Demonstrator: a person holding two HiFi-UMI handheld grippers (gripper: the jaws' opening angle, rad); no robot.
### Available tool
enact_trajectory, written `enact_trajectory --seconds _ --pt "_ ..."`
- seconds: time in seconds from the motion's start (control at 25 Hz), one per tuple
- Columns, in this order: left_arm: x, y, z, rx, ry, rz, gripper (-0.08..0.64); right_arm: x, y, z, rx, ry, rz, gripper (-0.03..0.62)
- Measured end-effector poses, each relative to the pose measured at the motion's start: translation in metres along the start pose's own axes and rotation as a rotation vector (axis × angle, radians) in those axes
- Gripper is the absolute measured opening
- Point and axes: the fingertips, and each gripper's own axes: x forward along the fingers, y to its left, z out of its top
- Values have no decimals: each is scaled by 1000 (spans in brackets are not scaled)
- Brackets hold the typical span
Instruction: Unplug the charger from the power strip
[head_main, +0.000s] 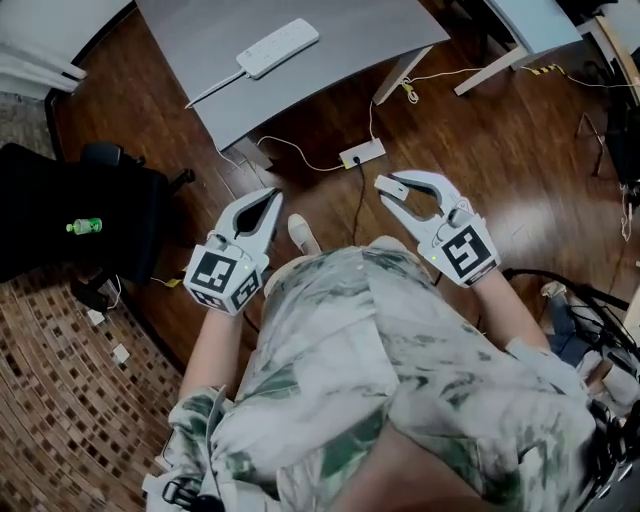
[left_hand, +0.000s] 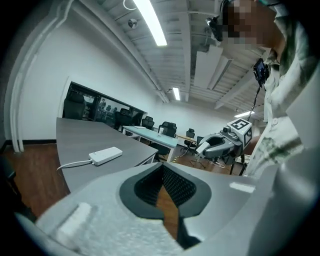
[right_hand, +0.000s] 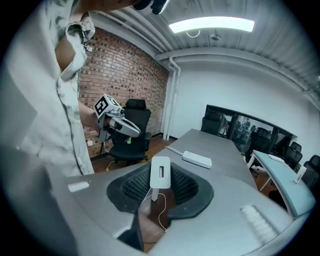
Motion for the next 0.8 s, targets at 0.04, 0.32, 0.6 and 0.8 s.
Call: enact_trajectory --seconds 0.04,0.32,0.6,0.8 --pt "-2 -12 -4 22 6 8 3 -12 8 -5 -3 -6 0 109" --pt "0 -138 -24 40 -20 39 3 -125 55 -64 26 -69 20 109" --pt "-38 -241 -57 8 27 101 3 -197 106 -109 64 -101 74 109" --pt "-62 -263 -65 35 53 128 3 -212 133 -115 72 -129 88 109"
